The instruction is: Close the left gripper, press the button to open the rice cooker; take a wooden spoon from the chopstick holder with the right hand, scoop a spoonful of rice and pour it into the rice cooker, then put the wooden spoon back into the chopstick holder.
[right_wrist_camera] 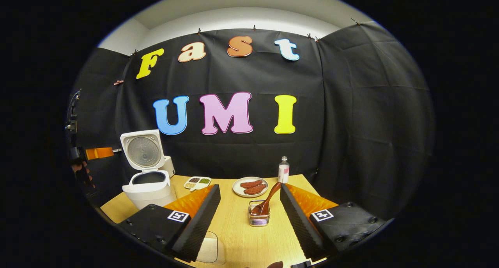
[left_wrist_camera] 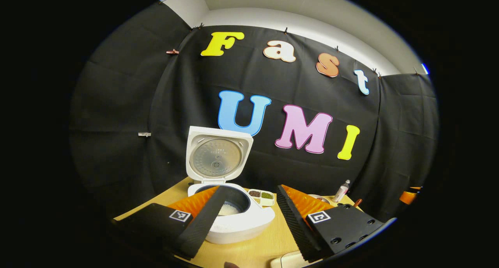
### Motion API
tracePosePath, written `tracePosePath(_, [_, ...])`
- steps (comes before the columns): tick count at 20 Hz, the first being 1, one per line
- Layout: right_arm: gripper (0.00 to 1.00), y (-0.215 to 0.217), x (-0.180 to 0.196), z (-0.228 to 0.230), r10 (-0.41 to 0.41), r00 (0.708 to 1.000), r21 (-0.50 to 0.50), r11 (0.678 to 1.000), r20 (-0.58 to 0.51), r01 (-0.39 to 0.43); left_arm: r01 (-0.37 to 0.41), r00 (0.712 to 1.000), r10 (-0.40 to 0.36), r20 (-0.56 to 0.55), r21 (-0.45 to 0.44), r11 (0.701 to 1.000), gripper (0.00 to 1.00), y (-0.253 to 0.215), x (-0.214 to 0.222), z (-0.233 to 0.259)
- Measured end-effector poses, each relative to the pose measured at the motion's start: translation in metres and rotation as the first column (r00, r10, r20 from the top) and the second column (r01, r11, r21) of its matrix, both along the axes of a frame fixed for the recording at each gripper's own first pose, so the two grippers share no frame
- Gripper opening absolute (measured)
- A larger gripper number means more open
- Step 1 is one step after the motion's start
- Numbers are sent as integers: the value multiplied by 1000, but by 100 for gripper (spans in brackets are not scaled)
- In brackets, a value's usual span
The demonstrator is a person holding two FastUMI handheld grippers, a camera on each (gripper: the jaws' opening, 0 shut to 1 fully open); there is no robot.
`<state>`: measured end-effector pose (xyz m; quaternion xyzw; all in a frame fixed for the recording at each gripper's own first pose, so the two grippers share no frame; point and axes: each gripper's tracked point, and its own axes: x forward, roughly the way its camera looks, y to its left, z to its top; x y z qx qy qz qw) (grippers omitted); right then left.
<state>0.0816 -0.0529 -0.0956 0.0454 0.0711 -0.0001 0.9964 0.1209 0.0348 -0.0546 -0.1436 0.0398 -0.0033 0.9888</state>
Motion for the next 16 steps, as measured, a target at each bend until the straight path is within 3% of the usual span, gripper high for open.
tracePosePath(6, [97, -28, 72, -74, 8, 995, 104, 995, -103, 3, -6, 999, 6, -36, -2, 1000, 93, -23, -50, -14])
tracePosePath(16, [98, -40, 172, -183, 64, 973, 113, 993, -223, -40, -20, 994, 22, -108, 23, 1000, 93, -69, -89, -45])
